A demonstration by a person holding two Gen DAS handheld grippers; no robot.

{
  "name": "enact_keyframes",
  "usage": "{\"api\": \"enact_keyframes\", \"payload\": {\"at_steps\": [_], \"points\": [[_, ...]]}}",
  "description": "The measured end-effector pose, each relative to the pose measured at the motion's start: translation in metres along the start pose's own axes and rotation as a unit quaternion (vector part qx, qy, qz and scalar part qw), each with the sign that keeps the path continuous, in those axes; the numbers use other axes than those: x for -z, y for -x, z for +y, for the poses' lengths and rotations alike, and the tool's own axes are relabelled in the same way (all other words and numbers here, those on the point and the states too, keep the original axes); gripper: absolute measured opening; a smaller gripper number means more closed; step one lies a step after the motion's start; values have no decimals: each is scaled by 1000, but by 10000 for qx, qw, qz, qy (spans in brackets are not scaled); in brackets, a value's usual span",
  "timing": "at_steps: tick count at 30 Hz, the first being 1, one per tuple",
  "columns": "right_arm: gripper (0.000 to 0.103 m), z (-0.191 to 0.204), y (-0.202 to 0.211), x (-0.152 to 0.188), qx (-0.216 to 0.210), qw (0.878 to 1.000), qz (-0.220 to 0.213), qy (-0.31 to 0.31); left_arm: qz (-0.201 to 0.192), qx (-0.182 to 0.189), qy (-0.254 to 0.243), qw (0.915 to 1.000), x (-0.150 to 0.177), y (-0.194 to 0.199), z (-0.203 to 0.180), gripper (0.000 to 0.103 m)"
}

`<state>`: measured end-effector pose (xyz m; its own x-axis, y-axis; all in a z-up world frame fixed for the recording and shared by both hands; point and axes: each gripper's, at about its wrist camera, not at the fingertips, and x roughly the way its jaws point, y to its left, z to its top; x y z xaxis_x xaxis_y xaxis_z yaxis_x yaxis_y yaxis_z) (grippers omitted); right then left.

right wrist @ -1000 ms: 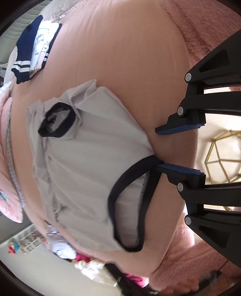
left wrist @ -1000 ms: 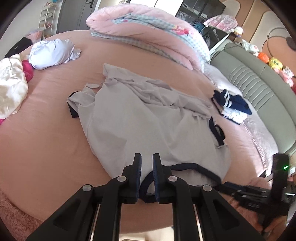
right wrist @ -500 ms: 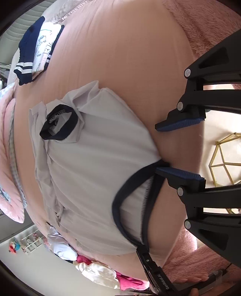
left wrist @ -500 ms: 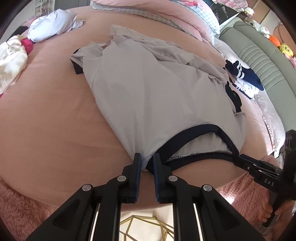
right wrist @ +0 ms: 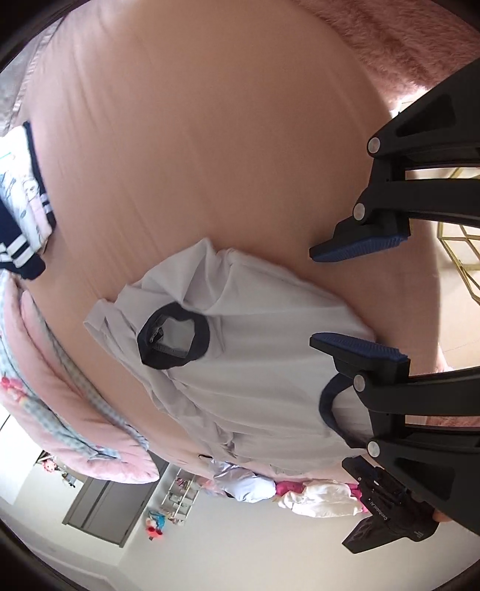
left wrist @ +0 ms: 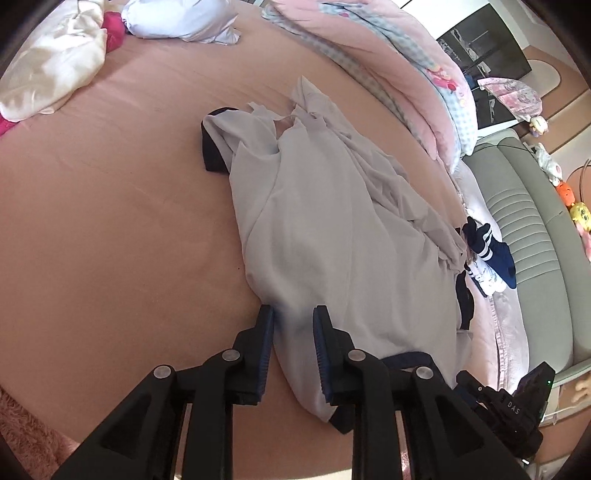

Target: Fold clothes

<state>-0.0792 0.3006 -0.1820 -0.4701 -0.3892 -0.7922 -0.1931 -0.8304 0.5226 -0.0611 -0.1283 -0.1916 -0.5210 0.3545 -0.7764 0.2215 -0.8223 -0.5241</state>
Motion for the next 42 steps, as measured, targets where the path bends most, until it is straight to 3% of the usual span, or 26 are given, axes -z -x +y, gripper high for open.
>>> {"api": "enact_keyframes", "payload": {"at_steps": [2, 5, 6, 7, 8, 10, 12, 15, 19, 21, 22, 23, 25, 28, 31, 34, 36, 39, 42], "points": [[52, 7, -11, -5, 29, 9999, 11, 127, -122, 2, 126, 9998, -3, -5, 1, 22], [50, 17, -24, -12, 183, 9991, -148, 363, -254, -62, 243, 9994, -5, -11, 1, 22], [46, 22, -26, -13, 280, 9985, -190, 431, -271, -59, 276, 9992, -6, -11, 1, 22], [33, 25, -26, -14, 376, 9981, -181, 463, -258, -51, 295, 9992, -6, -11, 1, 23], [20, 28, -26, -15, 334, 9983, -122, 458, -231, -3, 320, 9992, -7, -10, 1, 23], [10, 28, -29, -13, 28, 9993, 57, 356, -101, 198, 382, 9990, -6, -5, 4, 23], [10, 27, -27, -7, 136, 9991, 92, 387, -84, 336, 491, 9982, -2, 2, 10, 23], [10, 30, -31, -1, 239, 9988, 100, 413, -68, 223, 310, 9992, -1, 2, 12, 23], [35, 36, -41, -3, 203, 9971, 185, 706, 16, 473, 262, 9985, -3, -7, 12, 23], [36, 41, -45, -6, 277, 9962, 182, 806, 1, 316, 126, 9994, -2, -10, 7, 23], [36, 42, -45, -6, 297, 9959, 159, 839, -7, 237, 57, 9997, -1, -11, 5, 20], [26, 44, -46, -6, 304, 9957, 126, 869, -51, 20, -135, 9999, -1, -11, -3, 8], [4, 40, -44, -3, 178, 9969, 93, 760, -127, -235, -460, 9986, 3, -5, -12, 5], [4, 24, -32, 2, -128, 9990, -43, 415, -400, -351, -550, 9971, 13, 15, -14, 3], [4, 8, -21, 3, 5, 9995, -103, 306, -525, -559, -708, 9945, 21, 26, -6, 3], [1, -6, -21, 3, -15, 10000, -30, 73, -262, -728, -437, 9960, 23, 11, 13, 2], [1, -9, -19, 3, -81, 10000, -33, -48, -319, -459, -196, 9982, 20, 16, 17, 3], [2, 15, -9, 6, 464, 9972, -186, 554, -494, -214, -323, 9980, 17, 24, 11, 3], [6, 31, -2, 9, 556, 9943, -419, 809, -372, 113, -265, 9989, 11, 19, 6, 4]]}}
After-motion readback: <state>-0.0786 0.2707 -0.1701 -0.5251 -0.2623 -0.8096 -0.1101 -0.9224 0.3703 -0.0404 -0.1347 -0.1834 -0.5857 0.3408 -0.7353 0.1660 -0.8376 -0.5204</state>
